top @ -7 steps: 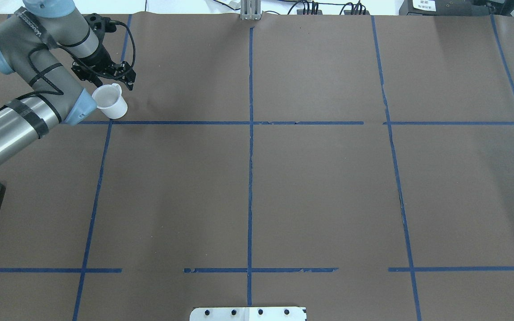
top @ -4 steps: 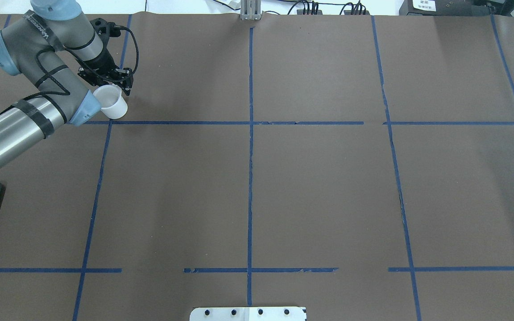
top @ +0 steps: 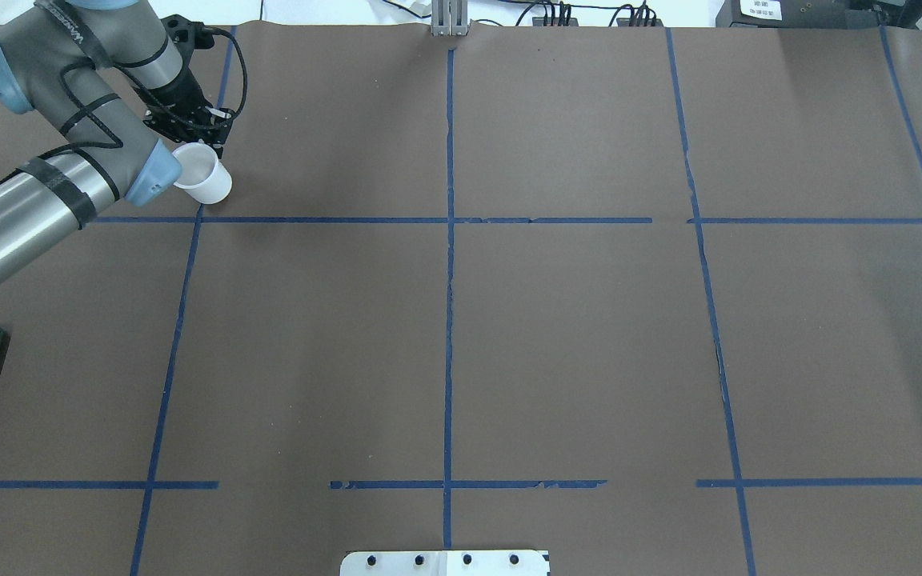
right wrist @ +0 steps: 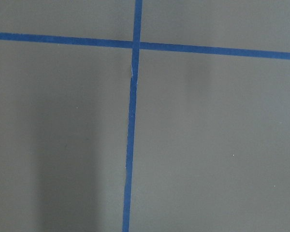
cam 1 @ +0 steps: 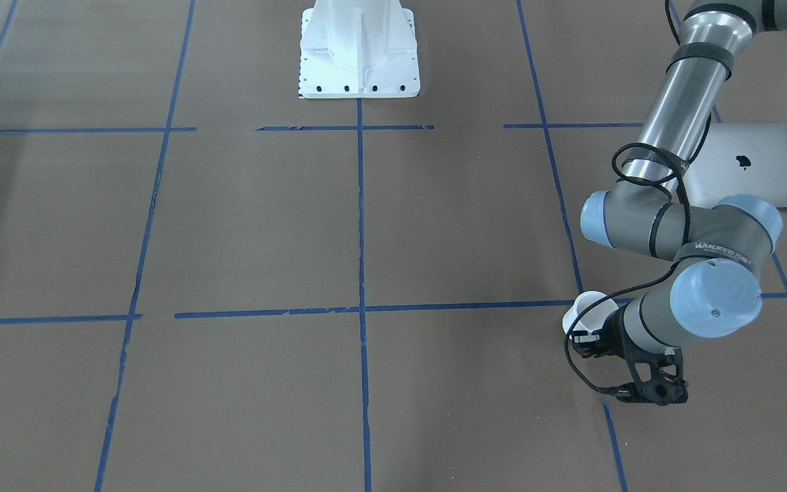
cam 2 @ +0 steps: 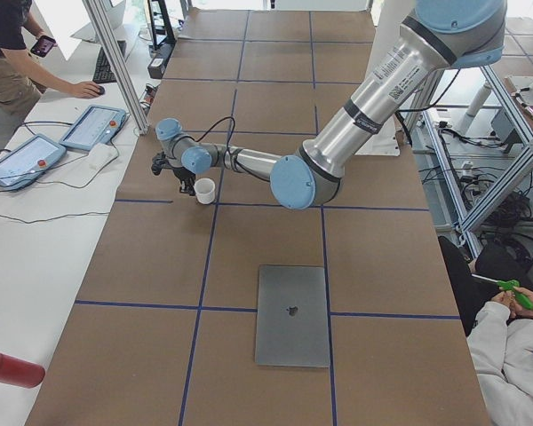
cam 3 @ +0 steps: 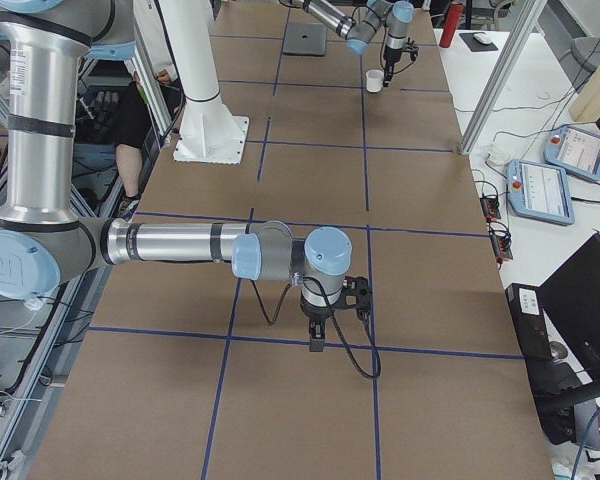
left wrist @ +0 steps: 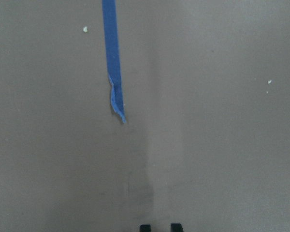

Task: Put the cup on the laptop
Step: 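Lift the cup with the left gripper and carry it toward the silver laptop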

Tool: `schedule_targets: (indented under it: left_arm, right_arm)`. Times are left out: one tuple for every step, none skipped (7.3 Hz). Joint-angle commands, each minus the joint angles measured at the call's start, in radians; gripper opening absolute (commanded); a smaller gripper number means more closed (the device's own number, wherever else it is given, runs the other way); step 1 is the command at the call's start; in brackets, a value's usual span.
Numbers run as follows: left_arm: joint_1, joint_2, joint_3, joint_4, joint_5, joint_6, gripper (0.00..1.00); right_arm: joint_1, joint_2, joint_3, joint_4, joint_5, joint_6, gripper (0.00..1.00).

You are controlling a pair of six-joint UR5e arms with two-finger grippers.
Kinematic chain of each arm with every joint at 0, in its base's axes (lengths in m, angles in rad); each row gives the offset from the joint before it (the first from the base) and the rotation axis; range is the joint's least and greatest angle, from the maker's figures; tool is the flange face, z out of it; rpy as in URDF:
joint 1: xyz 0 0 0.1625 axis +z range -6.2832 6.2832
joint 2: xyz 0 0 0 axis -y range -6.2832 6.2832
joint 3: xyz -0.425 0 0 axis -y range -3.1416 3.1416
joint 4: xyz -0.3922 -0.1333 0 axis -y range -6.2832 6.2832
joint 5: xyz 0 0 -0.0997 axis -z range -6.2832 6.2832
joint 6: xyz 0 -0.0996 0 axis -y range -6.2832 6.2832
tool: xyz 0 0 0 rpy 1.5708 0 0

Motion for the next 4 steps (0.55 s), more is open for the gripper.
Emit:
schedule_targets:
  left_arm:
    - [-0.072, 0.008, -0.043, 0.133, -0.001, 0.144, 0.0]
    - [-0.12, 0.075, -0.168, 0.242, -0.001, 0.23, 0.0]
    - [-0.149, 0.167, -0.311, 0.343, -0.001, 0.278, 0.0]
    - [-0.195, 0.26, -0.438, 0.426, 0.0, 0.343, 0.0]
  right_arm:
    - [0.0, 0.0, 0.0, 0.0, 0.0, 0.0, 1.0]
    - [0.0, 0.0, 0.0, 0.0, 0.0, -0.001, 1.0]
    - [0.0, 0.0, 0.0, 0.001, 0.0, -0.001, 1.0]
    - [0.0, 0.0, 0.0, 0.002, 0.0, 0.0, 1.0]
